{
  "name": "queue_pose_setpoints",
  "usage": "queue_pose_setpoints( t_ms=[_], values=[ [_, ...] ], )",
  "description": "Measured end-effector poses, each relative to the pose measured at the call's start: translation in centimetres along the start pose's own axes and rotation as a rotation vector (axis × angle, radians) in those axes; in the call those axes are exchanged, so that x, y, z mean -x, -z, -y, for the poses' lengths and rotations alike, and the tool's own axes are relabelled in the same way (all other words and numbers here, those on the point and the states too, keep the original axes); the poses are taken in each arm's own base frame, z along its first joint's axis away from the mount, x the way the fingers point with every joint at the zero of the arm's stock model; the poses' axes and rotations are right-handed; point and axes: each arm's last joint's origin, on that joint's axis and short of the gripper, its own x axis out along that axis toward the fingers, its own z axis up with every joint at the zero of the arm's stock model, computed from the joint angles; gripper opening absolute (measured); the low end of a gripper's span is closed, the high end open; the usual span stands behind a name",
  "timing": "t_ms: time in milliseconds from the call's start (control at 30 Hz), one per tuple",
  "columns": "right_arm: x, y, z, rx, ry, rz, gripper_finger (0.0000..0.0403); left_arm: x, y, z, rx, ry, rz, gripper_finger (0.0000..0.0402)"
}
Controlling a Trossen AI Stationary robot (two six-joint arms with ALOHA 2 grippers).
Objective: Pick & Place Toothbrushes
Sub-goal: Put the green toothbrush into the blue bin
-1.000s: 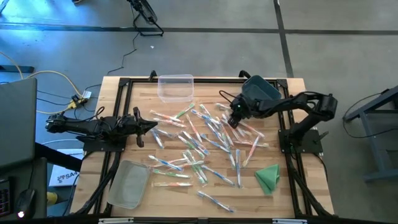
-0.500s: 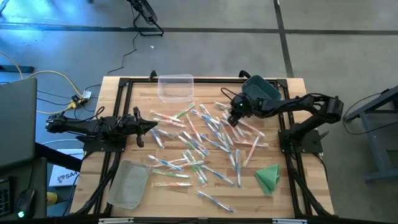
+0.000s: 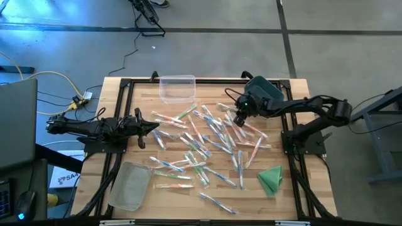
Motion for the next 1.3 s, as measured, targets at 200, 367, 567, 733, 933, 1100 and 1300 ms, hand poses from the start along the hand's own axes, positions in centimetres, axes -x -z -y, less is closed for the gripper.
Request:
queue_pose_setpoints(
  t_ms=[200, 367, 567, 733, 933, 1100, 1300],
  values=[
    [-0.6, 0.3, 0.3, -0.006, -0.018, -0.028, 0.0163, 0.0, 0.0, 0.0, 0.0, 0.0, -0.003, 0.0],
    [-2.0, 0.8, 0.5, 0.007, 0.019, -0.063, 0.0163, 0.0, 0.1, 0.0, 0.001, 0.001, -0.008, 0.0],
    [-3.1, 1.2, 0.7, 0.003, 0.03, -0.088, 0.016, 0.0, 0.1, 0.0, 0.0, 0.0, -0.01, 0.0],
    [-3.4, 1.4, 0.6, 0.02, 0.027, -0.099, 0.014, 0.0, 0.1, 0.0, 0.0, 0.0, -0.01, 0.0],
    [-3.5, 1.4, 0.6, 0.022, 0.014, -0.098, 0.0091, 0.0, 0.1, 0.0, 0.0, 0.001, -0.012, 0.0],
    [-3.5, 1.4, 0.5, 0.022, 0.008, -0.093, 0.0041, 0.0, 0.1, 0.0, 0.0, 0.001, -0.011, 0.0],
    [-3.5, 1.3, 0.6, 0.022, 0.031, -0.083, 0.0016, 0.0, 0.1, 0.0, 0.0, 0.0, -0.012, 0.0]
  ],
)
